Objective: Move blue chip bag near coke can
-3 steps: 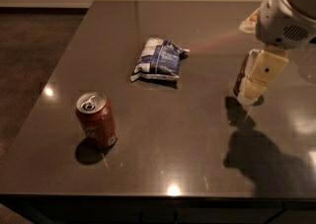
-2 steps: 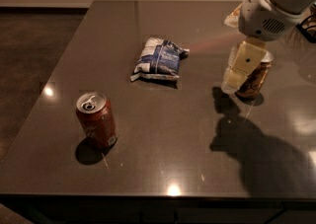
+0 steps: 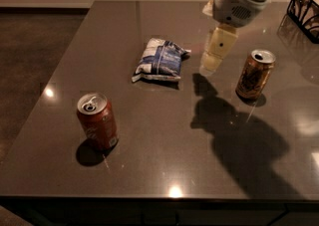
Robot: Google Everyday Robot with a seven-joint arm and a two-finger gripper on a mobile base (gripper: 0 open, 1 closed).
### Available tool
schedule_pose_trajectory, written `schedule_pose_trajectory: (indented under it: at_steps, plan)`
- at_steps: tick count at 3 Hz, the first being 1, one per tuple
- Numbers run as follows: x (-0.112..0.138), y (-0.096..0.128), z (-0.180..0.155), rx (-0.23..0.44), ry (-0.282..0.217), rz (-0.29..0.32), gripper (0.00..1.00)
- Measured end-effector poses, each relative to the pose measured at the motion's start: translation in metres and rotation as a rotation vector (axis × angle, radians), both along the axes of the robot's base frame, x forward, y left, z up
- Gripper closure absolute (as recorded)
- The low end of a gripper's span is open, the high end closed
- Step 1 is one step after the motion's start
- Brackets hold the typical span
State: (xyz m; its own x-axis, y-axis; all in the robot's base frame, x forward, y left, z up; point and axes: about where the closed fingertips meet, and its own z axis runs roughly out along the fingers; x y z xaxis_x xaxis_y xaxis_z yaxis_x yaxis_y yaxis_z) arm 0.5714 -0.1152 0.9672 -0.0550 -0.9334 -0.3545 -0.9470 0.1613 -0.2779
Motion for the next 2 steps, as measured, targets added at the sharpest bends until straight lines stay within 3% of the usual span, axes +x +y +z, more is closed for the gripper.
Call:
schedule_pose_trajectory:
  at_steps: [2]
  plan:
    - [0.049,0.046,-0.038,-0.084,0.023,0.075,0.0]
